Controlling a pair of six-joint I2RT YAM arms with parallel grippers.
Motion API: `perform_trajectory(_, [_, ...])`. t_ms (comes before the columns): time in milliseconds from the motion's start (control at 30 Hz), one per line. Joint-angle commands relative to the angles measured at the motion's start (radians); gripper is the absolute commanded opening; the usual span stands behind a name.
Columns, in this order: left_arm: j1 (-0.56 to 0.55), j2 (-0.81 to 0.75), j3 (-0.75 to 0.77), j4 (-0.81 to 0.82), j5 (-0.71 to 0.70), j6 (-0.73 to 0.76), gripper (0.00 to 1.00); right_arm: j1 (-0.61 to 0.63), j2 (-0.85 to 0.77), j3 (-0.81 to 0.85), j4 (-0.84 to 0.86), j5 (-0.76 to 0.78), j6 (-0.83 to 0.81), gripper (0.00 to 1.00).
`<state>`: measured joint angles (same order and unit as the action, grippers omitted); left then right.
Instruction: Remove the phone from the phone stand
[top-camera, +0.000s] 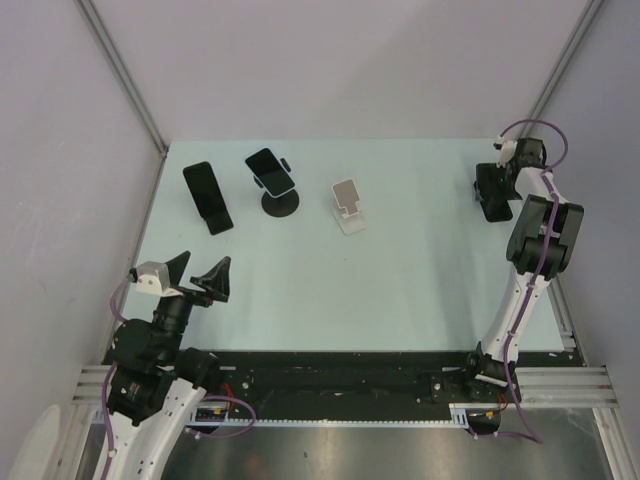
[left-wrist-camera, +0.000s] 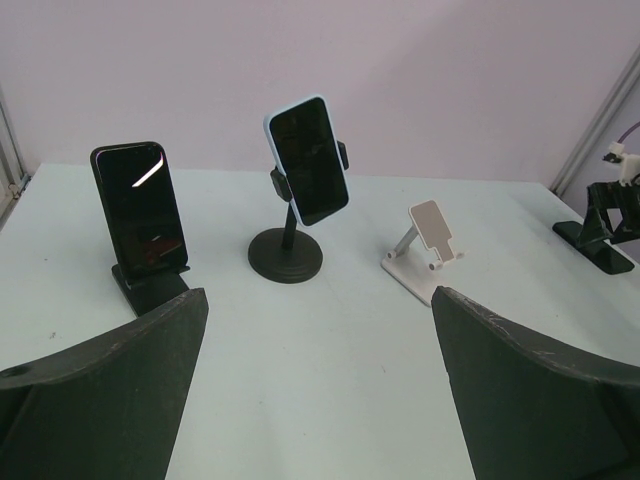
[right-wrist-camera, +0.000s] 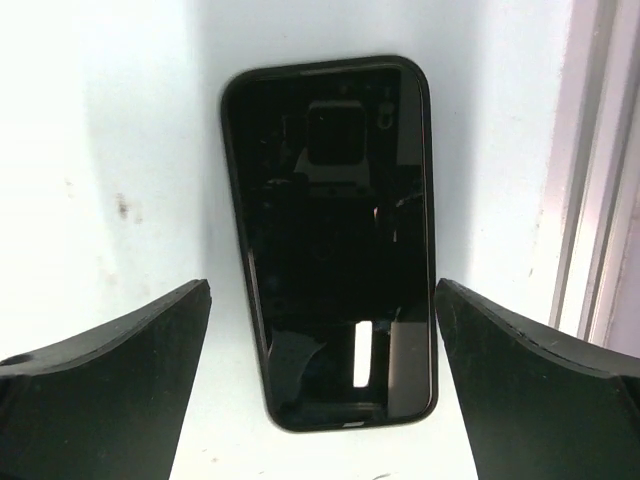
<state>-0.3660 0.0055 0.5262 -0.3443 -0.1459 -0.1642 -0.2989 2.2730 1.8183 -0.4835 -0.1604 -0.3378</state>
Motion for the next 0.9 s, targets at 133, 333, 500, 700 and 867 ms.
perform_trajectory(133, [0.007,-0.056,0.031,0.016,0.026,0.009,1.0,0.159,-0.317,-0.154,0.241,0.009,0.2,1.0])
perform_trajectory(333, [0.007,-0.067,0.029,0.018,0.028,0.005,1.0,0.427,-0.417,-0.272,0.327,0.041,0.31,1.0])
perform_trajectory(500, [0.007,-0.076,0.029,0.016,0.026,0.003,1.0,0.612,-0.399,-0.243,0.356,0.097,0.376,1.0])
perform_trajectory(700, [0.007,-0.087,0.029,0.014,0.025,0.005,1.0,0.773,-0.322,-0.149,0.316,0.217,0.438,1.0])
perform_trajectory(867, [0.004,-0.087,0.029,0.014,0.025,0.006,1.0,0.831,-0.241,-0.111,0.295,0.283,0.454,1.0])
